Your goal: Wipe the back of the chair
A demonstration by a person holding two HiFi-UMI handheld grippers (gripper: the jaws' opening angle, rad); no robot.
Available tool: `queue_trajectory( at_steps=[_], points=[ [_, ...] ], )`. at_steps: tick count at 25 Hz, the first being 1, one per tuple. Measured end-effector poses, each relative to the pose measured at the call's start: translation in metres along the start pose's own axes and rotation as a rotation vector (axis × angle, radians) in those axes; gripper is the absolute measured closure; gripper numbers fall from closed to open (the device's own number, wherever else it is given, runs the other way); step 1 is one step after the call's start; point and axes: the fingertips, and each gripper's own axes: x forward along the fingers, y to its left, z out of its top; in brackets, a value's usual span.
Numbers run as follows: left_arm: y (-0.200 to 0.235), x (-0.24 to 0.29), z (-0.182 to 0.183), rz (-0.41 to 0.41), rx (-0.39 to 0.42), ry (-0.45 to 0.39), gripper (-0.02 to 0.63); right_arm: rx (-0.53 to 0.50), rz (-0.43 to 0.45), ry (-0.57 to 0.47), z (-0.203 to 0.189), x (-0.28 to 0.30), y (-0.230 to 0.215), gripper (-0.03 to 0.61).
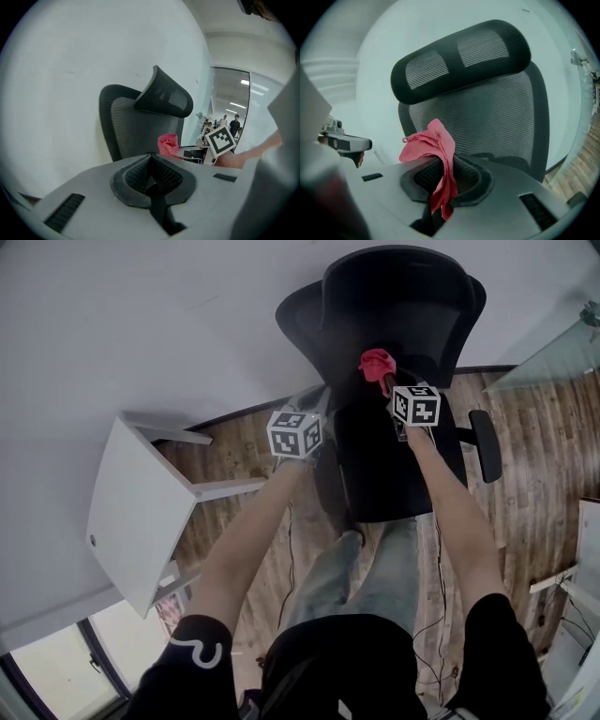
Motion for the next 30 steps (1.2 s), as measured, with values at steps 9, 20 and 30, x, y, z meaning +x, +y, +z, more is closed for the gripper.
queue_trajectory(
  at_steps=[9, 20, 30],
  points=[
    [0.077, -0.068, -0.048, 0.070, -0.065, -0.010, 0.589, -0.009, 0.132, 0.028, -0.023, 0.055, 0.098, 0.508],
    [0.102, -0.098, -0.087, 0.091, -0.142, -0.008, 0.589, -0.001, 0.125, 0.085, -0.049, 0.093, 0.120, 0.509],
    [0.082, -0.078, -0.076, 0.057, -0.135, -0.012, 0.589, 0.017, 0.045, 0.076, -0.040, 0.097, 0.086, 0.511]
  ],
)
